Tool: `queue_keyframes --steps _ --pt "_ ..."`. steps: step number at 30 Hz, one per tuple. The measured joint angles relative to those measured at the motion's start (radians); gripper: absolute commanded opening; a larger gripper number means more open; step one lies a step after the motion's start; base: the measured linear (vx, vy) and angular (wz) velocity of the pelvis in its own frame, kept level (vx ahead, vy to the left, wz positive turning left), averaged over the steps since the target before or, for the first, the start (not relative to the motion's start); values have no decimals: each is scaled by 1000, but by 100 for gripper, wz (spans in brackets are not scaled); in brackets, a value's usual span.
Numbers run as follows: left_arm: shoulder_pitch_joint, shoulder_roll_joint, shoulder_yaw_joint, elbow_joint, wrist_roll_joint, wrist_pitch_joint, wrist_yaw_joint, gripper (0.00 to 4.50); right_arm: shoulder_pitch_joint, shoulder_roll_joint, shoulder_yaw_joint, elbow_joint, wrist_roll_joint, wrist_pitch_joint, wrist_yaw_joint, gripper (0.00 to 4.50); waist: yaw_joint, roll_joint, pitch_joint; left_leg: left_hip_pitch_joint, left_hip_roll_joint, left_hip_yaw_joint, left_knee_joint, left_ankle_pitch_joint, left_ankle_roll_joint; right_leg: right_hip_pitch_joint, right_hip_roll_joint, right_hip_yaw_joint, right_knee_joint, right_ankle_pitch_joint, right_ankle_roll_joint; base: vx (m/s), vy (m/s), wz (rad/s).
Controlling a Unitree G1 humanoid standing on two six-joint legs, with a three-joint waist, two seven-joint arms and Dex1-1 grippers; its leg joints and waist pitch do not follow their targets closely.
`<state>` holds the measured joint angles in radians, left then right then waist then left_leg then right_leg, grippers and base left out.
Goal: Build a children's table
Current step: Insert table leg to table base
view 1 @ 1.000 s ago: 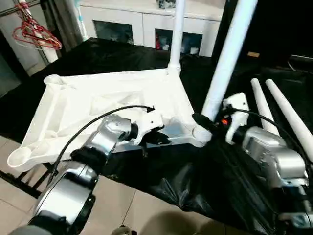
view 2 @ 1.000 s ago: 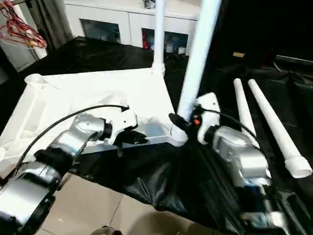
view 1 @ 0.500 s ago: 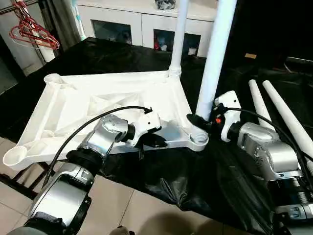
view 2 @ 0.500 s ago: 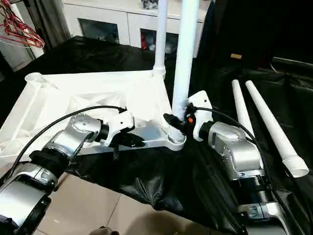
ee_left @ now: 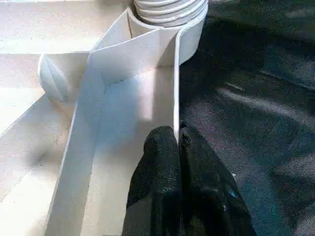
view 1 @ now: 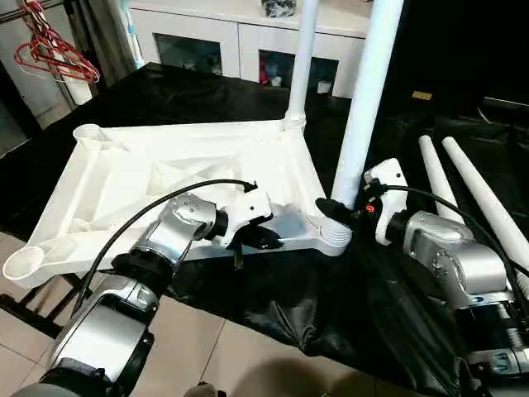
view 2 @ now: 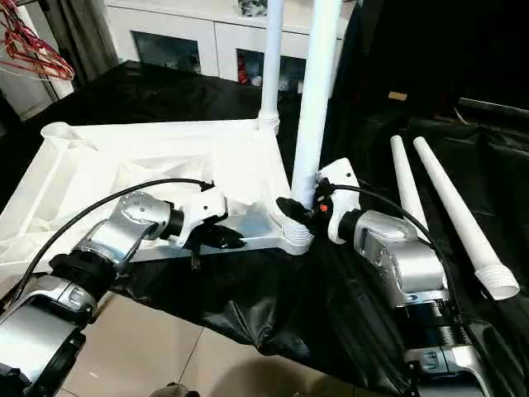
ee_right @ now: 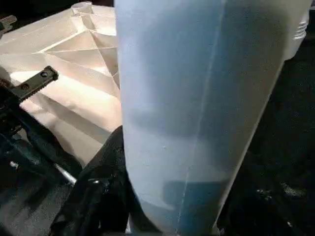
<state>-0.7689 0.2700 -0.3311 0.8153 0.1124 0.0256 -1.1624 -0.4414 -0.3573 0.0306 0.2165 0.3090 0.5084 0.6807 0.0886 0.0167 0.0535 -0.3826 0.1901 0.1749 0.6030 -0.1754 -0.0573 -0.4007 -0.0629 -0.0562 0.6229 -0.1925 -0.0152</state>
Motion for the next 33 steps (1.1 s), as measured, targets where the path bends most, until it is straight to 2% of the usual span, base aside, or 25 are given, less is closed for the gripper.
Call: queue_keyframes --steps 7,15,20,27,30,33 --pt "3 0 0 -9 0 1 0 0 8 33 -58 49 43 -21 -18 188 1 -1 0 0 0 0 0 0 0 0 0 0 0 0 0 0 0 0" --pt "7 -3 0 -12 0 0 1 0 93 78 -129 26 95 -86 -24 188 2 -2 -1 0 0 0 -1 0 0 0 0 0 -1 0 0 0 0 0" --pt "7 -4 0 -9 0 -2 5 0 143 102 -152 19 113 -140 -32 188 1 -3 -1 1 0 0 -1 0 0 2 0 0 -2 0 0 0 0 0" --pt "7 -7 -1 -3 1 -5 11 0 184 109 -121 -15 82 -214 -60 188 1 -3 -2 2 0 0 -2 0 0 3 0 0 -2 0 0 0 0 0" --pt "5 -7 -1 9 1 -11 11 0 191 92 -76 -51 29 -230 -63 188 0 -2 -3 3 0 0 -3 0 0 5 0 0 -4 0 0 0 0 0" --pt "5 -7 -1 20 4 -12 11 0 178 67 -34 -52 -12 -229 -59 188 -1 -2 -3 13 -1 0 -7 0 0 14 0 0 -9 0 0 0 0 0"
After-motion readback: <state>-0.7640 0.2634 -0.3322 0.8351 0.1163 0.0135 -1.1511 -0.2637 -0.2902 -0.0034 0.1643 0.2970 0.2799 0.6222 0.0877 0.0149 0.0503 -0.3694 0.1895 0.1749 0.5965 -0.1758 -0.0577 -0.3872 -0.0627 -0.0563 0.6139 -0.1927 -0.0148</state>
